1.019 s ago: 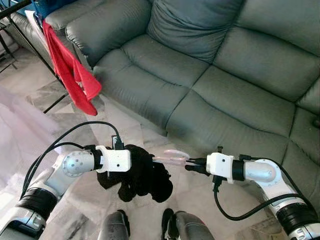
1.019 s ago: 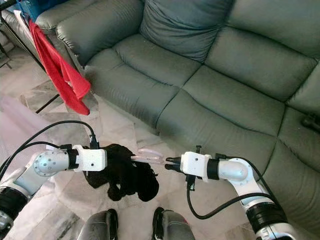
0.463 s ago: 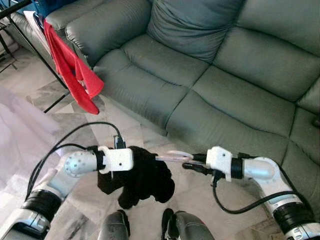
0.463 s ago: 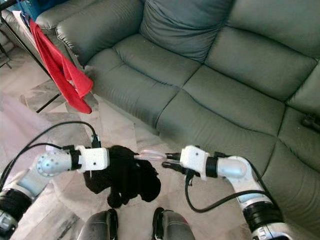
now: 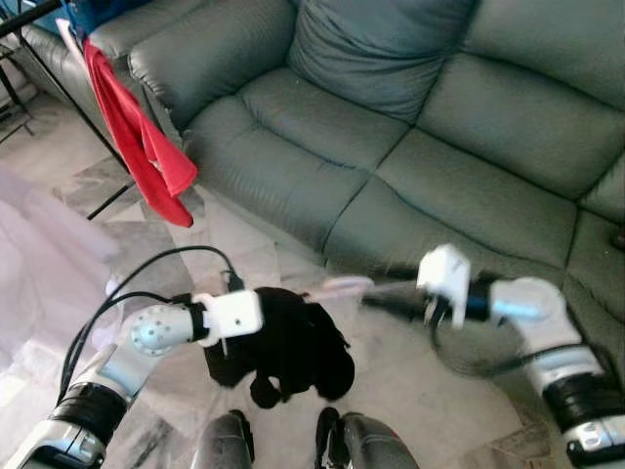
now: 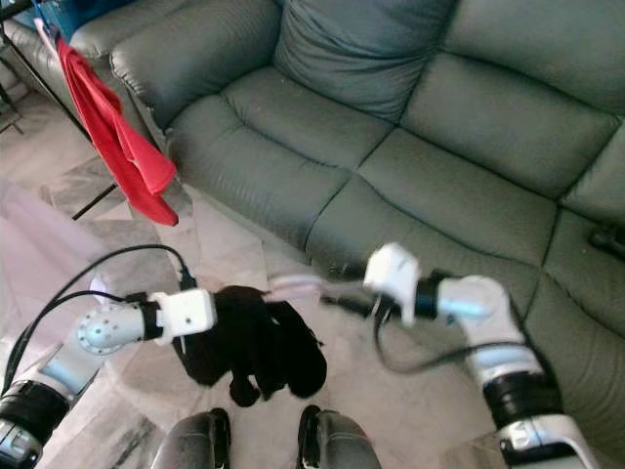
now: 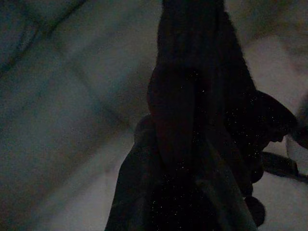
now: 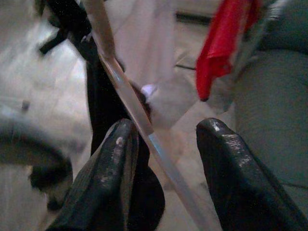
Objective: Hang hanger
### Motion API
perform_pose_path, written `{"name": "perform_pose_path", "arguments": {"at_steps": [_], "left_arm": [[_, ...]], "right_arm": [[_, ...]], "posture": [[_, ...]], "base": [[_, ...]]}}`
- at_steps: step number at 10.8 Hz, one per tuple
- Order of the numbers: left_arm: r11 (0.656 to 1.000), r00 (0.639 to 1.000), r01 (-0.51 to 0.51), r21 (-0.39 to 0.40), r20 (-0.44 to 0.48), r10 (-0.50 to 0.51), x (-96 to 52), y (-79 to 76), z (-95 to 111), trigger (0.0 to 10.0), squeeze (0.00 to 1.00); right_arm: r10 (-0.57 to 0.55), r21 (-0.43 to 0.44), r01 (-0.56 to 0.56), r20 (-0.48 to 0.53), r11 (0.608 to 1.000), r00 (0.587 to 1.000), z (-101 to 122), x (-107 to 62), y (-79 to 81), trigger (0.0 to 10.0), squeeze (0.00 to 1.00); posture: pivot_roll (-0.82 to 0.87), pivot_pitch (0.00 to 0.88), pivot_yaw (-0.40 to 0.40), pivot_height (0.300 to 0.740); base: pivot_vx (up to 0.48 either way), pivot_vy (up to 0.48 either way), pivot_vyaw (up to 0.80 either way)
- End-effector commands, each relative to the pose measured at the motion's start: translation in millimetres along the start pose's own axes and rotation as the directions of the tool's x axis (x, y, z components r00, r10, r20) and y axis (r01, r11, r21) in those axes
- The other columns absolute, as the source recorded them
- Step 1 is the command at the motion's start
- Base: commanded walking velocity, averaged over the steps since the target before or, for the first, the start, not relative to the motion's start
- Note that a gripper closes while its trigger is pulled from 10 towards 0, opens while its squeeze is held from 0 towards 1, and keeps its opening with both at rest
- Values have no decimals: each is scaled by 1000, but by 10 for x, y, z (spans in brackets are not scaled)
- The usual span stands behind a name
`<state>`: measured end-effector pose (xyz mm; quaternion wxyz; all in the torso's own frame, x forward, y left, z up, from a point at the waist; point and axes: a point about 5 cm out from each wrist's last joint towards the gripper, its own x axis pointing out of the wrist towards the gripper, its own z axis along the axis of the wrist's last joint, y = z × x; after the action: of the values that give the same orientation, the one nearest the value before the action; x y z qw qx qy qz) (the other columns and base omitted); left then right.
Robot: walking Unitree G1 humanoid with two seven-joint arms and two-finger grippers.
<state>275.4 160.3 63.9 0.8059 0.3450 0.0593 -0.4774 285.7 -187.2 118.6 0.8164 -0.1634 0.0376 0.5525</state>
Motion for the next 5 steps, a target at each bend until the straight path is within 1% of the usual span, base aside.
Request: {"name": "perform_pose_path", "arguments": {"at_steps": [1,2,3,4,5], "left_arm": [[988,997,-75,-136,-24,72,-9,27,-67,0,0],[949,991,-132,-285,-44,124,21,3,-126,0,0],[949,990,-138,-284,-44,130,34,-35,-133,0,0],[949,991,-136,-284,-45,129,37,-47,-135,0,0],[930,985,-170,-325,-40,166,53,-34,-109,0,0]], "right_arm": [[-48,17,47,60,999,997,136,-53,-109,10000,1000],[-193,78,183,160,980,968,306,-163,-357,10000,1000],[-301,27,301,168,953,939,374,-251,-515,10000,1000],[-350,21,352,186,936,918,410,-277,-569,10000,1000],[-481,48,485,240,873,843,489,-317,-662,10000,1000]], "posture": [[-1,177,-44,740],[-5,176,-47,740],[-6,177,-47,740],[-6,177,-47,740],[-9,175,-48,740]], "base": [[0,0,0],[0,0,0],[0,0,0],[0,0,0],[0,0,0]]}}
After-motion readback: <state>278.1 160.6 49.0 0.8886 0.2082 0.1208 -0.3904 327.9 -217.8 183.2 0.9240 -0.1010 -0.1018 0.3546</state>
